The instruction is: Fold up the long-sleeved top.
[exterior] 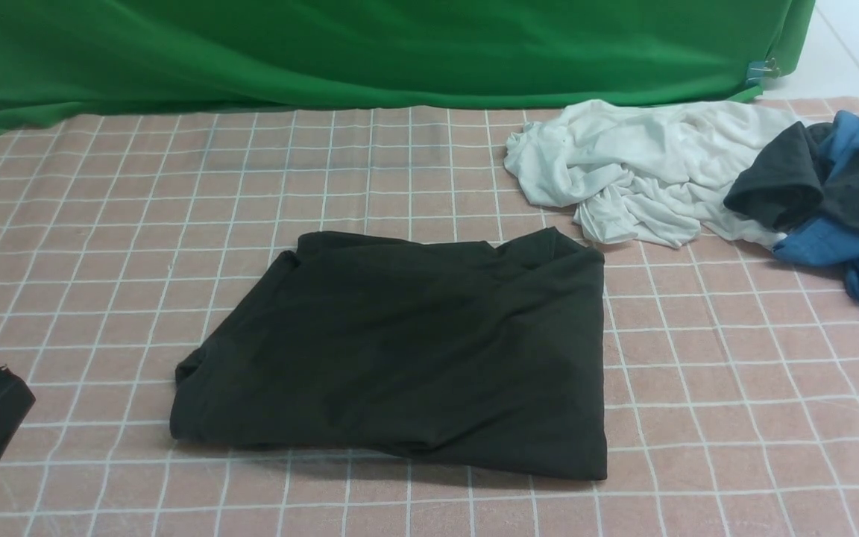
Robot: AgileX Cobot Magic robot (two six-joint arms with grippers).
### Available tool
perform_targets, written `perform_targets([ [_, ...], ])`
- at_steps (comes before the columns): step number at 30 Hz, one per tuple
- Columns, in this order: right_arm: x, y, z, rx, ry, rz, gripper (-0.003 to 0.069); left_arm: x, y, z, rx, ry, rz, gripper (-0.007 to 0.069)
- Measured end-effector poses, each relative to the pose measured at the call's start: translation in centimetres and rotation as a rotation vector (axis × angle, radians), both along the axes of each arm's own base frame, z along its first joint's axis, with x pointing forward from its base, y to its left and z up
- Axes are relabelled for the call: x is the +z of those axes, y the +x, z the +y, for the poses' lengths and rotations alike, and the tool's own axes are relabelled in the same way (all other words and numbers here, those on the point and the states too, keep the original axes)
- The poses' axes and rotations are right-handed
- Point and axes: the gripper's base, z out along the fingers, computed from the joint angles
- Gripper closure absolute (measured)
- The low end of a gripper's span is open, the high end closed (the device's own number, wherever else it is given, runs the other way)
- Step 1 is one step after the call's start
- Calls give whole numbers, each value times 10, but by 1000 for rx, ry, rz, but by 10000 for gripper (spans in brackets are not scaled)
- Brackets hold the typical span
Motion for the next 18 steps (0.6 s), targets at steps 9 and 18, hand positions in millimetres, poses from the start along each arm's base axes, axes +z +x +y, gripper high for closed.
perform_targets([
  [9,0,0,0,0,0,0,526,0,0,0,2,5,-2,603],
  [18,0,0,0,0,0,0,502,-15,6,5,150,33,-12,603],
])
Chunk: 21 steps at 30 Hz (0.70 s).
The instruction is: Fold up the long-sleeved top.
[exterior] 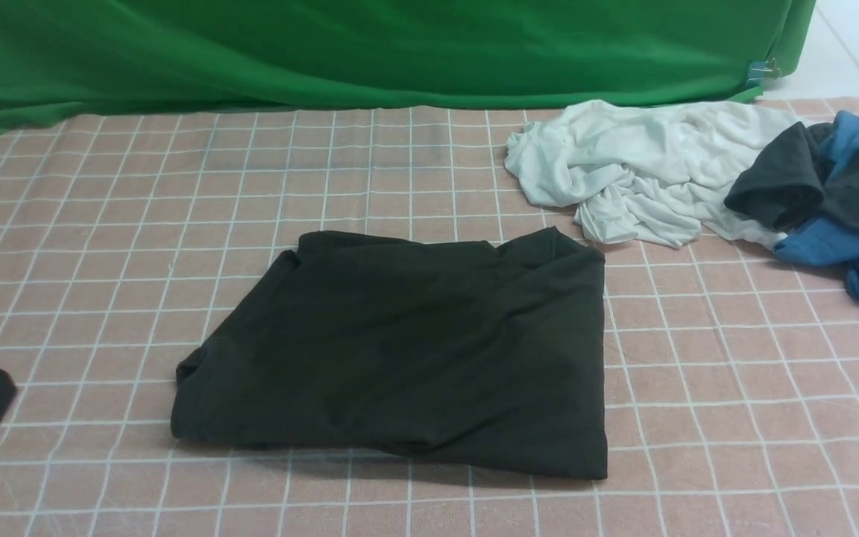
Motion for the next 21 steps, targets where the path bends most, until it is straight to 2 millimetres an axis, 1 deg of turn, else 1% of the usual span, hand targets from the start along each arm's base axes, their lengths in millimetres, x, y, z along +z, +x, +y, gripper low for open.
perform_targets([
  [3,0,0,0,0,0,0,494,-21,5,7,170,-100,23,603],
  [5,0,0,0,0,0,0,490,-33,8,10,242,-133,45,603],
  [6,0,0,0,0,0,0,490,-36,8,11,257,-141,54,603],
  [7,0,0,0,0,0,0,487,-49,10,13,296,-163,87,603],
  [10,0,0,0,0,0,-1,482,-66,11,12,312,-193,181,603],
  [14,0,0,0,0,0,-2,473,-70,10,10,288,-189,227,603],
  [21,0,0,0,0,0,-2,433,-68,10,8,242,-174,211,603],
])
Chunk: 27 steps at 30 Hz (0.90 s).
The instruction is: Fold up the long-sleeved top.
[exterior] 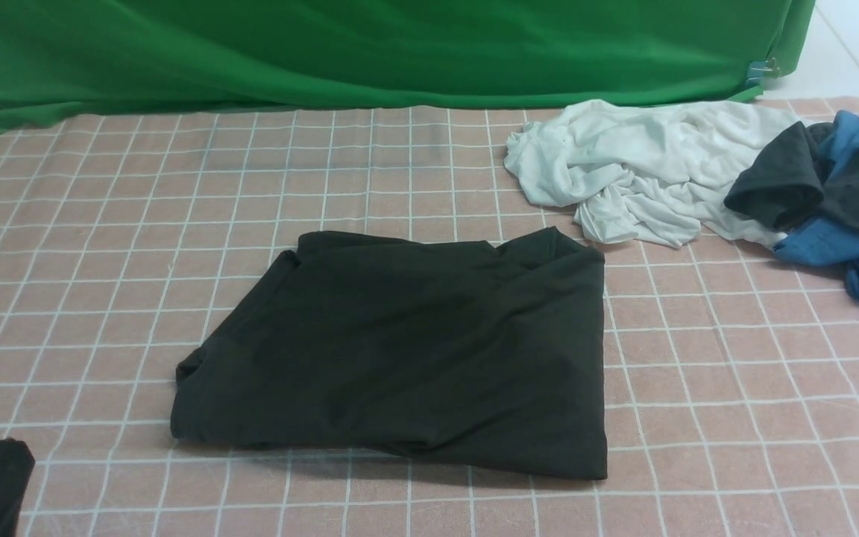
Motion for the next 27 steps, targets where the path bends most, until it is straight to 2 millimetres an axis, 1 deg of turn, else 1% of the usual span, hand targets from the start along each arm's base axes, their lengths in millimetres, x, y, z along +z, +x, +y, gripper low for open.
perform_targets([
  [6,0,0,0,0,0,0,424,0,0,1,-2,40,-5,603],
  [27,0,0,0,0,0,-1,418,1,0,1,-1,50,-11,603],
])
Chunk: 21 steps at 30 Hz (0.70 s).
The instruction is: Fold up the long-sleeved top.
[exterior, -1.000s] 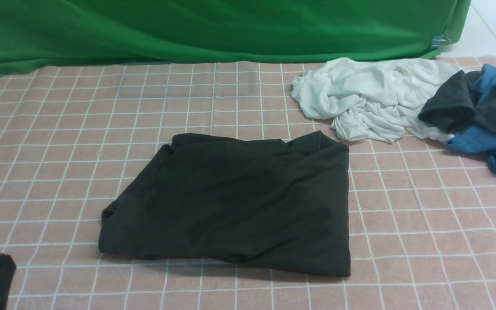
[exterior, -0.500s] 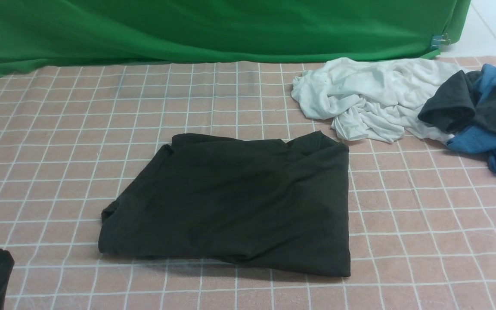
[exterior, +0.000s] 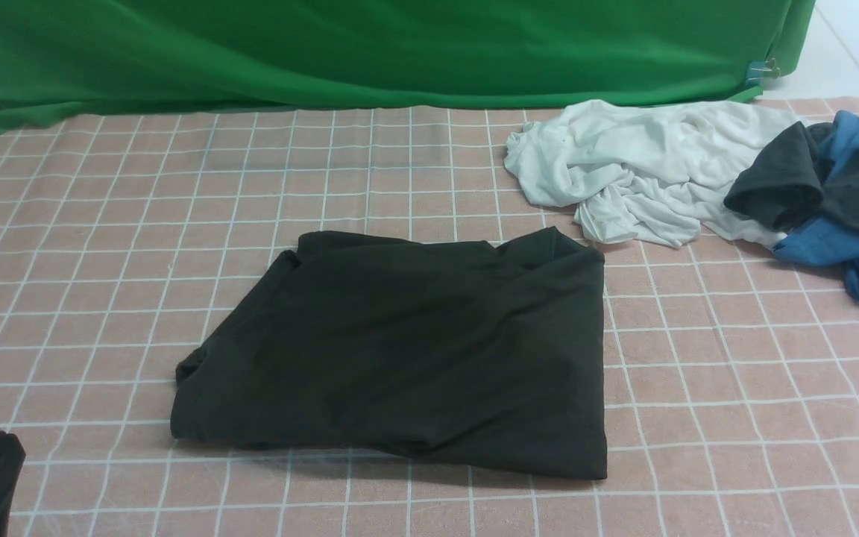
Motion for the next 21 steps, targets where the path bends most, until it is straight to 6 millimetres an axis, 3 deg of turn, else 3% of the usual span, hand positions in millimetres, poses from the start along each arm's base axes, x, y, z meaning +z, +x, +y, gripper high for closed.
perform_targets([
  [21,0,0,0,0,0,0,418,0,0,0,-2,14,0,603],
])
